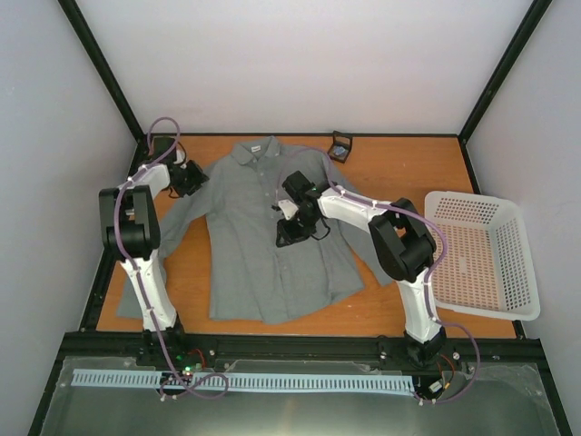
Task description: Pin the brooch onto the clothing
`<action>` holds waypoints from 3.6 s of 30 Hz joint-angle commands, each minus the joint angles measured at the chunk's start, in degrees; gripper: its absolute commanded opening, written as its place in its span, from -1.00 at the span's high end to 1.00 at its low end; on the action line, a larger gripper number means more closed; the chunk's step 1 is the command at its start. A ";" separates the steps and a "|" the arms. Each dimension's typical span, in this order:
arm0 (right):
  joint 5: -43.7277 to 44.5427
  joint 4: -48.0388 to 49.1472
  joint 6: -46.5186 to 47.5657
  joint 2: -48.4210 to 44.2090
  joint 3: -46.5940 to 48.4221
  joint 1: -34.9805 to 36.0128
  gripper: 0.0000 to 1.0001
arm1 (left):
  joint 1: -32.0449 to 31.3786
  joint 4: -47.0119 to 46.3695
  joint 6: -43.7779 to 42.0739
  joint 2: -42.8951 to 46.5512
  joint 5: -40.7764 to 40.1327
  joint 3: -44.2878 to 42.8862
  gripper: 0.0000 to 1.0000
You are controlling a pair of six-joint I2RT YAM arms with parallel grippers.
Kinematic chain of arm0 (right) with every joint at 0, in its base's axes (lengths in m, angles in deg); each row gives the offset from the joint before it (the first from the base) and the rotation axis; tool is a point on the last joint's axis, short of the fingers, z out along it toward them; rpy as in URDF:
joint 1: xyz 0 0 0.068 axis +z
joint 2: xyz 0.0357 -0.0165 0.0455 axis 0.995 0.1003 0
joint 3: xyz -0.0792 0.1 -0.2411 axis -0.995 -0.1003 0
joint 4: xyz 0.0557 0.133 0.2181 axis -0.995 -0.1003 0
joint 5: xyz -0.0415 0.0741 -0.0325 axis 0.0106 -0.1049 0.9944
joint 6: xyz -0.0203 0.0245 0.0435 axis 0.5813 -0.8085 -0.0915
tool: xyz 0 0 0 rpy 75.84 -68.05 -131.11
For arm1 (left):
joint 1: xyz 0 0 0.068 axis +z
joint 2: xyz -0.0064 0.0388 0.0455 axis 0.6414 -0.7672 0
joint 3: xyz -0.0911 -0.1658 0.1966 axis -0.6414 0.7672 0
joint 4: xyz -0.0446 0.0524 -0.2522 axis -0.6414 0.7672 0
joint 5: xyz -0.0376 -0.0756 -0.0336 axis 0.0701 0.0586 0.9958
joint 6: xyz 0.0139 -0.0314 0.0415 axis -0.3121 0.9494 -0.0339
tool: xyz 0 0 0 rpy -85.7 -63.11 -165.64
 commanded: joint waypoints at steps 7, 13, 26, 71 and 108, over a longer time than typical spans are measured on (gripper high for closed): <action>5.89 3.59 -1.77 -9.26 -21.25 -0.73 0.50 | 4.74 3.70 -10.16 -12.58 -3.15 -9.54 0.28; 8.34 3.44 -1.13 -13.50 -27.30 -2.88 0.50 | 5.82 6.33 -16.13 -13.24 -12.40 -10.86 0.27; 5.01 0.72 -1.94 -20.23 -16.27 -8.95 0.19 | -9.36 7.89 -10.62 18.09 -10.57 10.95 -0.40; 10.05 -1.69 1.42 -22.88 -15.49 -25.84 -0.09 | -22.21 1.60 -1.83 26.07 11.04 24.36 -0.55; 7.87 7.30 -1.43 -32.84 -18.61 -28.64 -0.34 | -15.80 7.86 -6.53 41.54 8.75 28.67 -0.89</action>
